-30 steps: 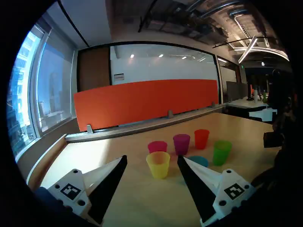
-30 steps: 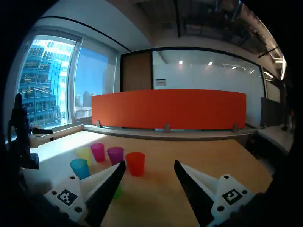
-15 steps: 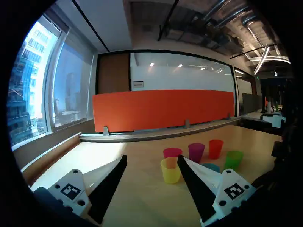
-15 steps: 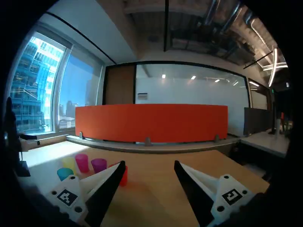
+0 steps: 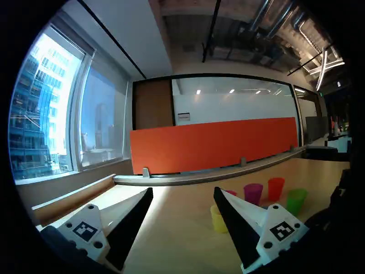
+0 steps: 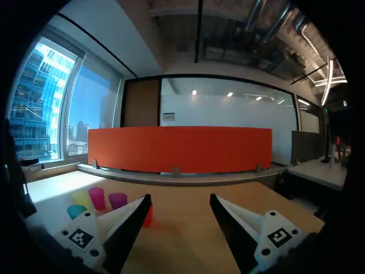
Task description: Pour water
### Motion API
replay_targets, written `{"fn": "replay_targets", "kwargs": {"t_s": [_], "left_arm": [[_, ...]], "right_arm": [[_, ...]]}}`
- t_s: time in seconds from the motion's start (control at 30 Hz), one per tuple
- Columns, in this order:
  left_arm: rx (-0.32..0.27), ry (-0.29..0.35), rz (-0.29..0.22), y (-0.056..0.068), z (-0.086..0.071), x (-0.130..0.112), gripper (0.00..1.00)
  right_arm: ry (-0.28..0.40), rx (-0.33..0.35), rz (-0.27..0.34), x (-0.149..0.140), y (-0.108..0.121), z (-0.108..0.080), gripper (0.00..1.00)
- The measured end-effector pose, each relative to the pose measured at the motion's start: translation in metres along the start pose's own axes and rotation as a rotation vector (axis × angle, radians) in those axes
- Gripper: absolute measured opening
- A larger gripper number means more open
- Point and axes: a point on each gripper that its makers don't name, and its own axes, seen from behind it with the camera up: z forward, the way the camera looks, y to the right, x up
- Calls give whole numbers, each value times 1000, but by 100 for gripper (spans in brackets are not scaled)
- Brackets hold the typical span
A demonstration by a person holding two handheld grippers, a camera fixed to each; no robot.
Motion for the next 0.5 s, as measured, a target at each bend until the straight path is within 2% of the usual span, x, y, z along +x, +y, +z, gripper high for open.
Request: {"fn": "replay_targets", "kwargs": {"t_s": [0.1,0.2,0.5], "left_arm": [[23,8,25,-1,0,0,98],[31,10,29,0,1,-3,99],[29,14,-22,-4,8,-18,99]], "right_arm": [[-11,-4,-2,0,-1,1,100],[-18,-5,-5,-1,-2,-1,99],[-52,-27,-12,-10,0,-3,100]]}}
